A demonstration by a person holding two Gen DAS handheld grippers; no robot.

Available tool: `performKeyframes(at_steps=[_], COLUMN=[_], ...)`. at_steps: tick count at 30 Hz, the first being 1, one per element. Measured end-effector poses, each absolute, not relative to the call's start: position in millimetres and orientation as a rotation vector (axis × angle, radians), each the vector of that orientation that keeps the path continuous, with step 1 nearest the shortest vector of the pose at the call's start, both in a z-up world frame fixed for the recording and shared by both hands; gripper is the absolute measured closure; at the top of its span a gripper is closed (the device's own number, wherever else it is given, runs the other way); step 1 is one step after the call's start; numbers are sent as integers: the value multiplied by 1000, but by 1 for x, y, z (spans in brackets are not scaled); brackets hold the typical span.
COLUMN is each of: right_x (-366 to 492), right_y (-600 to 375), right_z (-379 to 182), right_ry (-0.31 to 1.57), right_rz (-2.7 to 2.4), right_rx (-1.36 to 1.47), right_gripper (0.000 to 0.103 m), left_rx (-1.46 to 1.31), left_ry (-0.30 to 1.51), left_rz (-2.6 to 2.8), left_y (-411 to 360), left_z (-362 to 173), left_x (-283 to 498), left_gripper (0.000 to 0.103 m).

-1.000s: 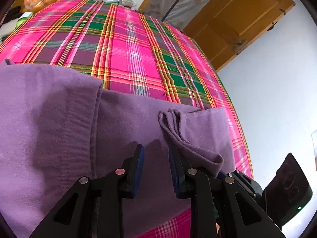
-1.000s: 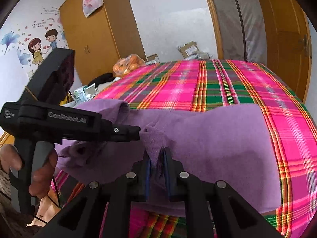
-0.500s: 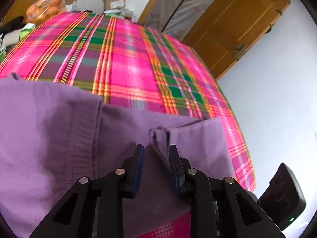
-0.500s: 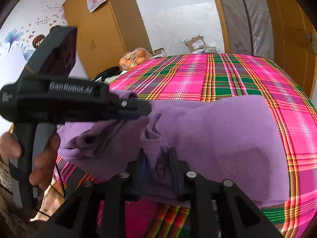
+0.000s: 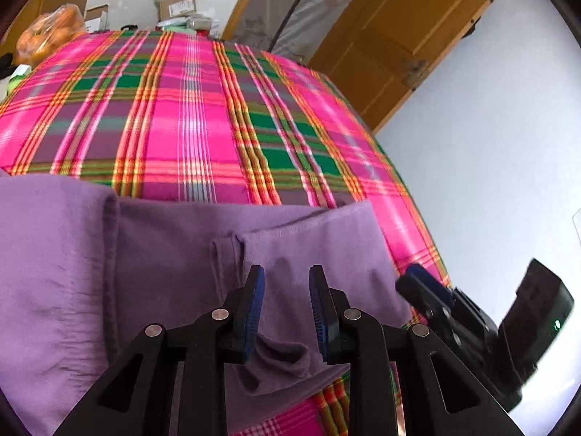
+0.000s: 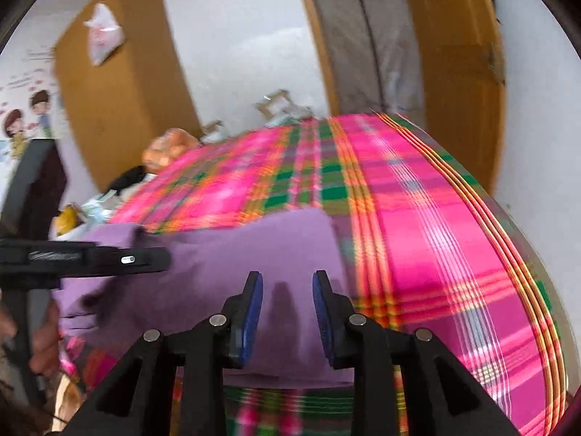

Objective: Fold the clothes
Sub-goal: 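Lay the folded corner down and open the right gripper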

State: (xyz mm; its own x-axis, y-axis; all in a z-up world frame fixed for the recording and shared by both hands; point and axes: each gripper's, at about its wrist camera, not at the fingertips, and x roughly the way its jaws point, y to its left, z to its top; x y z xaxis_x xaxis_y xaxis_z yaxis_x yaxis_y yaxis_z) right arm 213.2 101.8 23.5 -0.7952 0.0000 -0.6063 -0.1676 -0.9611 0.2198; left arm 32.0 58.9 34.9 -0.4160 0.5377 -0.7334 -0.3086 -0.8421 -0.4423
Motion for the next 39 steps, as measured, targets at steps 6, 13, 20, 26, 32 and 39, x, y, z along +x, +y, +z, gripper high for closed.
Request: performKeyframes(at_steps=[6,13,20,26,32,39], right_x=[207,205,173,138,133,144], right_y=[106,108,104,102,108,99], right_z=[7,14,38,21,13,22], right_ry=[369,390,350,319,366,311], right_rz=[2815,2814,2908,2807,2780,2774], right_rx=[-1034,-1054,-993,-1141,-1183,-1168], right_gripper=[75,75,75,75,75,75], left_rx=[-1341,-1359,-1364,-1373,-1368,-1349], left_ry=[-257,-202,-190,-217,-196,-145], left_rz=[2278,2296,2306,2305,2318,2359], left_y=[59,54,54,47,49,52], left_z=[24,16,15,13,13,13], left_x=[33,39,42,44,45,51], left_gripper=[77,77,77,77,77,77])
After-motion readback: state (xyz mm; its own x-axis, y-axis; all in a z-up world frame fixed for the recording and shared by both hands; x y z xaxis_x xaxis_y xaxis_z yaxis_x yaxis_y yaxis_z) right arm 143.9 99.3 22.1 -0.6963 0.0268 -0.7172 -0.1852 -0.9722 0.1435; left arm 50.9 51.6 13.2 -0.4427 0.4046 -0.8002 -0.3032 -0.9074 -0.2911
